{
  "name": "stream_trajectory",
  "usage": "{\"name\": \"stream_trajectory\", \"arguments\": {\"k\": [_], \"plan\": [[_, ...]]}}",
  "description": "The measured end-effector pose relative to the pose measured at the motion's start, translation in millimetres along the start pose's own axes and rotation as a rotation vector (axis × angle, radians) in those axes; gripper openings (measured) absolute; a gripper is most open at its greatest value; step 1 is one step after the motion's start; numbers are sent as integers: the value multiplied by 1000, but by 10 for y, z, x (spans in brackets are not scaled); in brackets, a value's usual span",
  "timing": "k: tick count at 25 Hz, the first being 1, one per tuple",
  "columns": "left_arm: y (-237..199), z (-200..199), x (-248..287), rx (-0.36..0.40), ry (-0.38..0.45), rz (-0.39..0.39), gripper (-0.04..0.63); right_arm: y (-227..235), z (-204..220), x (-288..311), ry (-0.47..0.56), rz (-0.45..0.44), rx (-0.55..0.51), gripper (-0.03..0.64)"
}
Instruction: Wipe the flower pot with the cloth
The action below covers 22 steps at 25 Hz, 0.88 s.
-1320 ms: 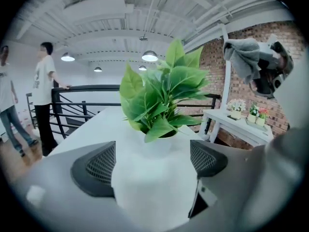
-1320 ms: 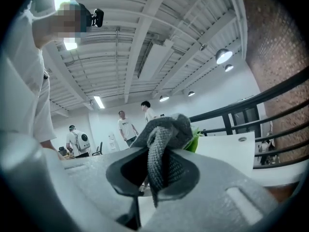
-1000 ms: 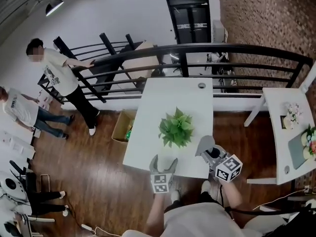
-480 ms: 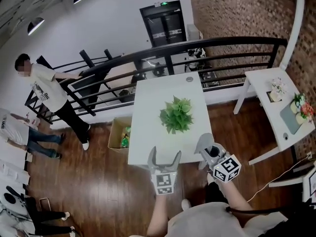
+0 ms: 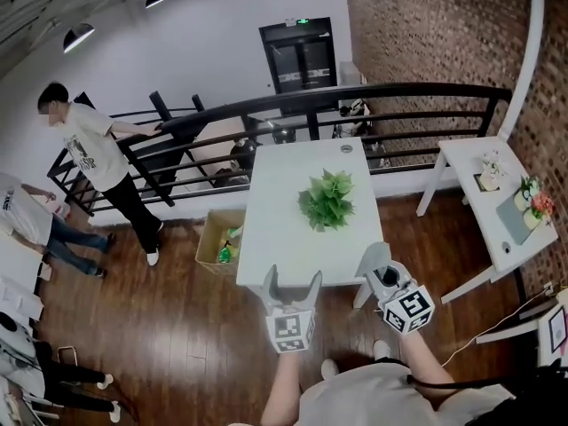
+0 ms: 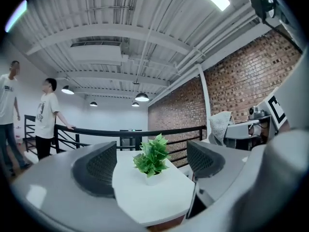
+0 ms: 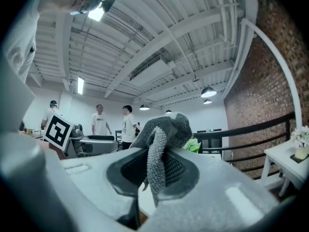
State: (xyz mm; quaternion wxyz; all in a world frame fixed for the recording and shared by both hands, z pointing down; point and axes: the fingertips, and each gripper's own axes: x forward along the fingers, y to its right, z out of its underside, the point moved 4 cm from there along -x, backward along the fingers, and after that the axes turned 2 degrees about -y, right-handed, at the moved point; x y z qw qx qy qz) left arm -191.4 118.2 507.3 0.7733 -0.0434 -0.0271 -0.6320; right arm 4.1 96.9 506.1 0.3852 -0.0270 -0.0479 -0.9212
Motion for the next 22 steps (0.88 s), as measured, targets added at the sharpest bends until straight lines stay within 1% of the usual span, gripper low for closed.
{"name": "stream_trajectory", "arguments": {"k": [4,9,17,22], "plan": [[33,-100,-14,-18,38,-47,462,13,-122,53,23,-45,-21,18],[232,-151,101,-72,93,-79,445,171,-162,-24,30,-95,-46,18],[651,-188,310,-58,102,-102,440,678,-196,-288,50,-79,-51,18],[875,-159,373,-63,104,-128,437,918,-191,-485,47,-88,-62,18]]}}
